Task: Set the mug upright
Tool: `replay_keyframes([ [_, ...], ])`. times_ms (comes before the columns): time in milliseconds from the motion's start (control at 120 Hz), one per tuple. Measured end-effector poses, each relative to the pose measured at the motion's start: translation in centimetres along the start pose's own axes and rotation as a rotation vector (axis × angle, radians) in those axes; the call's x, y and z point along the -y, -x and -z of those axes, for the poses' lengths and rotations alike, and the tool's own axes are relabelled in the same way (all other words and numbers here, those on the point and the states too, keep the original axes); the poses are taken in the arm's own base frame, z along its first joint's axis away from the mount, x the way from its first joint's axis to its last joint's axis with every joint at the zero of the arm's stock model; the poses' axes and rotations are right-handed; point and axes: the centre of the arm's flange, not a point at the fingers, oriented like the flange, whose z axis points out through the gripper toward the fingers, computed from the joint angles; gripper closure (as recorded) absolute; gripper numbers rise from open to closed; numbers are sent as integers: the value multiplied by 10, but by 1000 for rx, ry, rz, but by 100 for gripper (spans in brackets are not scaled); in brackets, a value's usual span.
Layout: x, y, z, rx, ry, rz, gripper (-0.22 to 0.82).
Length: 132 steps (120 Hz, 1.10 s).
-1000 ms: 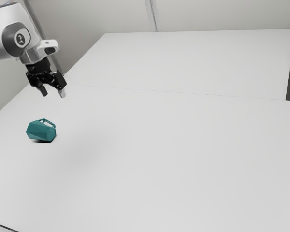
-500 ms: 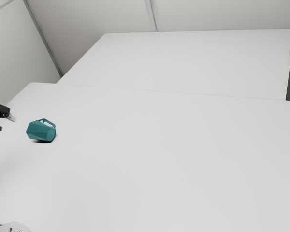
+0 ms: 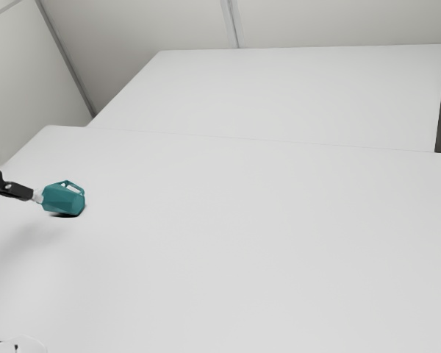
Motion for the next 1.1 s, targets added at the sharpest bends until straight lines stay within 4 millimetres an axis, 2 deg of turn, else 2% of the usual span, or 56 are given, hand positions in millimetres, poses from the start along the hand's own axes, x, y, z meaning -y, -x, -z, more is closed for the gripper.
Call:
replay_keyframes([
  [33, 7, 7, 0, -3, -9, -11, 2],
  [117, 25, 19, -13, -4, -12, -39, 2],
  [275, 38, 25, -22, -12, -48, -118, 2],
  [558, 43, 21, -34, -25, -74, -232, 3],
  [1100, 36, 11, -68, -38, -48, -356, 4],
])
